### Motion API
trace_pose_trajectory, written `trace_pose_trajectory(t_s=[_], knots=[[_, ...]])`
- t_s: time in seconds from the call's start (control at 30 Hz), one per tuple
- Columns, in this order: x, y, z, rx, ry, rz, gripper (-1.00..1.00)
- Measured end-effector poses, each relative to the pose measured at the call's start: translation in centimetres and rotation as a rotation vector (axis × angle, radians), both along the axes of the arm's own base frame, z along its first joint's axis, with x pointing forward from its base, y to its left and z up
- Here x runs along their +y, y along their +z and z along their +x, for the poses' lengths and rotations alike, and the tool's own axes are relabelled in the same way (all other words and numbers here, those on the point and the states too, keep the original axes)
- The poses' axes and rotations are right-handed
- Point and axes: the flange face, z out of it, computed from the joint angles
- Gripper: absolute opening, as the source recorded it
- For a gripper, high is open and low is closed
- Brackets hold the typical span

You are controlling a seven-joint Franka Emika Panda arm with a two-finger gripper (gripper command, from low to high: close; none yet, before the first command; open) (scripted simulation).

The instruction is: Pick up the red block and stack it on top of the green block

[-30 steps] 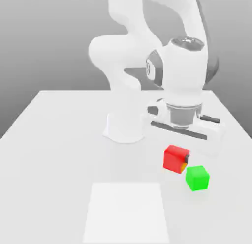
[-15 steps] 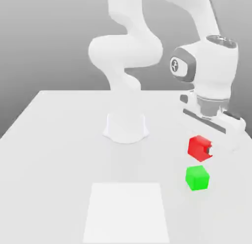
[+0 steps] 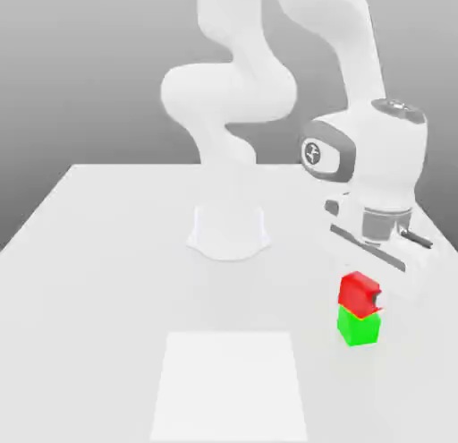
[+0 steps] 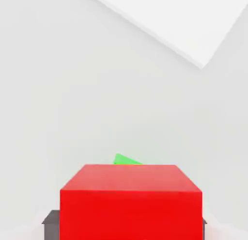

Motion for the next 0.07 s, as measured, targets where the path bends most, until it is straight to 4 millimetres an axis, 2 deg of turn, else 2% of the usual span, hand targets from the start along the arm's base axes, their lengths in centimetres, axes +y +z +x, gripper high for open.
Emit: trace_pose_trajectory(t_s=[0.03,0.07], knots=[[0.04,-0.46,-0.23,0.004,0.002,0.006,-1.0],[0.06,-0.7,-0.35,0.006,0.004,0.009,1.0]])
